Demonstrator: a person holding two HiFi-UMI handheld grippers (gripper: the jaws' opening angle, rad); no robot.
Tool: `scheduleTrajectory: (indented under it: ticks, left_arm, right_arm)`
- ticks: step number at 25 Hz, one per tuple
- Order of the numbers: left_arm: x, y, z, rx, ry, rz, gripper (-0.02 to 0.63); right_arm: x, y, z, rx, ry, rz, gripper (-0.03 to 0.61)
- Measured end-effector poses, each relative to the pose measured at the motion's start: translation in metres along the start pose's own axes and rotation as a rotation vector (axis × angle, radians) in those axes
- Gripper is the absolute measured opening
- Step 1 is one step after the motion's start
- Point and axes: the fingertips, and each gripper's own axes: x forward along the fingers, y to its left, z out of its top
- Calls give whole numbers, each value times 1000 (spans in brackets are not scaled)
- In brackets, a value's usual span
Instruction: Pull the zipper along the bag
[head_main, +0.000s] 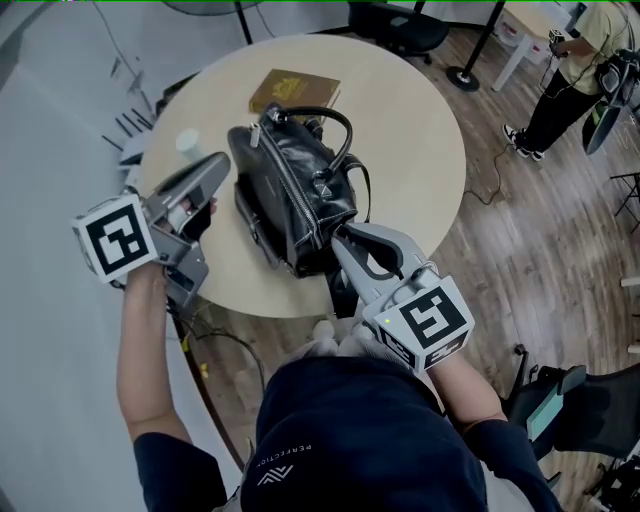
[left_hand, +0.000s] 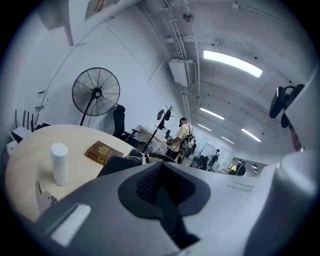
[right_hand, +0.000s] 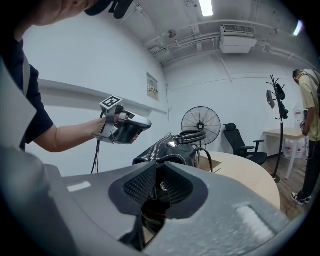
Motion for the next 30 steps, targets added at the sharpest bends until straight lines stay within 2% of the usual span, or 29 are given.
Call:
scheduleTrajectory:
  ticks: [4,7,10,15,24,30]
  left_arm:
    - [-11,-1,-15,82,-20,66,17]
    - [-14,-9,-16,165,-92,75,17]
    - [-19,-11,-25,187,-145,117,17]
    - [-25,-7,-47,262,-158,238,17]
    - [-47,6,-75,200,-207,313,17]
    - [-56,9,-86,215,-207,357,17]
  right_arm:
    - [-3,-3,4,5,-4,0,39]
    - [-3,-6,5,18,-16,-7,21]
    - [-4,-8,7,25,-22,-11,4]
    - [-7,-10,10,37,-28,-18,3]
    - [-14,-21,11,45,-28,-46,2]
    - [-19,-25,15,110,-51,-34,2]
